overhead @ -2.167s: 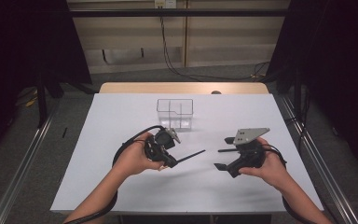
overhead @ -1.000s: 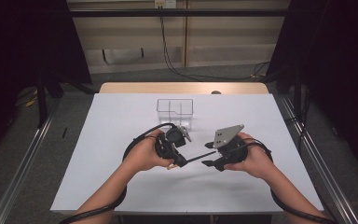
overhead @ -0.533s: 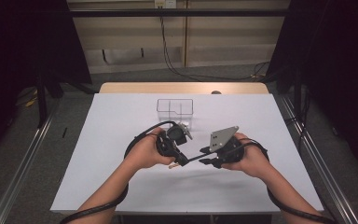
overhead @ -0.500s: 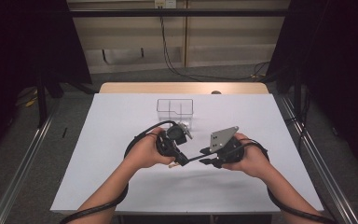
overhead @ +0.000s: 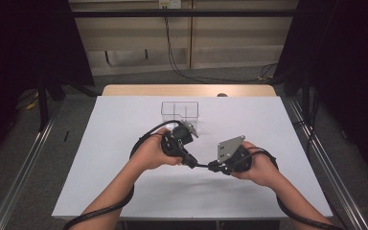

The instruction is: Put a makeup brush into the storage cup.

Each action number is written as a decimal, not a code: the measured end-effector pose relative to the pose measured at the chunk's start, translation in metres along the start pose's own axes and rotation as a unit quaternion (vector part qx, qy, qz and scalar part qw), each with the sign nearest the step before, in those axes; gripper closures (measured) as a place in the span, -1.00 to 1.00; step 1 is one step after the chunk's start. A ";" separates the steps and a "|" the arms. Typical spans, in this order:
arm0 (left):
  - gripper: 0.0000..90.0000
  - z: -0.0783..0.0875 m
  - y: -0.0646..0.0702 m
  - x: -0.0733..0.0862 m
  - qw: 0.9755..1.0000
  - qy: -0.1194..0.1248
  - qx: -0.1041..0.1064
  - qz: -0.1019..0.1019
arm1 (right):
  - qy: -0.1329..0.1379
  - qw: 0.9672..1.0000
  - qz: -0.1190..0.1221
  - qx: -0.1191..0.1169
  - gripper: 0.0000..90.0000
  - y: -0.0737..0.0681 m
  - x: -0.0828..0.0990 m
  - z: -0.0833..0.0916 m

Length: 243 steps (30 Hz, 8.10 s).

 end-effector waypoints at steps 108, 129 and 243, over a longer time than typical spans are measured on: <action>-0.86 0.016 -0.007 0.042 0.939 0.309 -0.151 0.028 | 0.186 0.960 -0.208 -0.004 0.89 0.014 -0.003 0.002; -0.67 0.017 -0.011 0.038 0.927 0.340 -0.157 0.022 | 0.213 0.951 -0.225 -0.008 0.89 0.009 -0.014 -0.004; 0.86 0.042 -0.016 0.044 0.883 0.421 -0.205 0.040 | 0.308 0.920 -0.242 0.019 -0.90 0.013 0.002 0.012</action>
Point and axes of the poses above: each handheld gripper's, and its own axes: z roughly backward along the jaws, x roughly out of its underside, y roughly to its right, the point moved 6 cm from there along -z, roughly forward along the jaws, and after that the axes turned 13 degrees about -z, right-handed, at the moved point
